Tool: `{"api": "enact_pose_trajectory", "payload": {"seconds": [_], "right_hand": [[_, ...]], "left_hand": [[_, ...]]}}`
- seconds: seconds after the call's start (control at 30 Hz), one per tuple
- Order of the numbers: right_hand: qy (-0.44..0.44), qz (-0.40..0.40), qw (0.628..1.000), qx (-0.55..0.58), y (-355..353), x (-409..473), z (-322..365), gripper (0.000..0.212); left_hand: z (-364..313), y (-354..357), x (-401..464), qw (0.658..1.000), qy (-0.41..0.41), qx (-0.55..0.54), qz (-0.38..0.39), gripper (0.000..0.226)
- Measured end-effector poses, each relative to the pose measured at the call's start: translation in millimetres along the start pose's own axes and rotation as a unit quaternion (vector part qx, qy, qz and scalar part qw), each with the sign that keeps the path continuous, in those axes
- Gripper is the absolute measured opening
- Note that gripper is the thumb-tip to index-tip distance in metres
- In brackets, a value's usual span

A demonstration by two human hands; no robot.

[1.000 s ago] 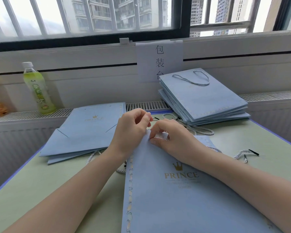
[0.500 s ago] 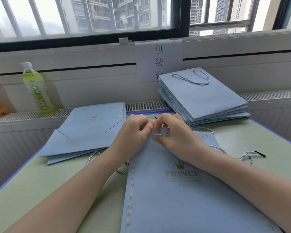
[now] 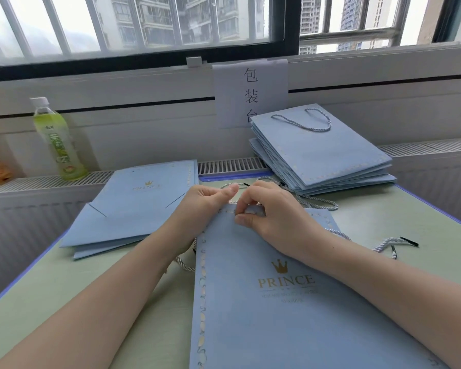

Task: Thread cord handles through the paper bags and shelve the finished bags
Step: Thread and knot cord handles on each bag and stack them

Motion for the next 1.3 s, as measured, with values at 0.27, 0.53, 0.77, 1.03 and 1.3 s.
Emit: {"api": "enact_pose_trajectory", "payload": {"seconds": [0.27,0.53,0.77,1.03,1.3], "right_hand": [[-0.026,-0.015,0.999,-0.031,-4.7,-1.1,3.1,0.009],[-0.041,0.022,0.999,0.006,-2.5,-0.4,1.5,0.007],[-0.030,0.032,0.999,0.007,0.6,-0.3,0.2,0.008],[-0.078,-0.049,0.985,-0.146,-12.9,1.1,1.7,0.029],[-0.042,0.007,0.997,-0.070,-2.8,1.3,-2.7,0.021]], "left_hand": [[0.0,3.6,-3.1,0.998,-0.053,0.003,0.020,0.062],[-2.4,3.2,-2.0,0.999,-0.047,0.022,-0.002,0.060],[-0.3,0.5,-1.2,0.999,-0.040,0.036,-0.009,0.064],[-28.8,-7.4,-2.7,0.986,0.089,0.103,-0.093,0.055],[-20.3,-0.1,-1.9,0.998,0.035,0.054,-0.028,0.052]]}}
Point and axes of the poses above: each hand's wrist, its own x-axis towards the middle knuckle, its own y-axis out of the palm, z = x × y, the point moved 8 cm from there along x, towards the middle knuckle, and after that the axes turned 9 degrees about -x, right-handed, at the moved point
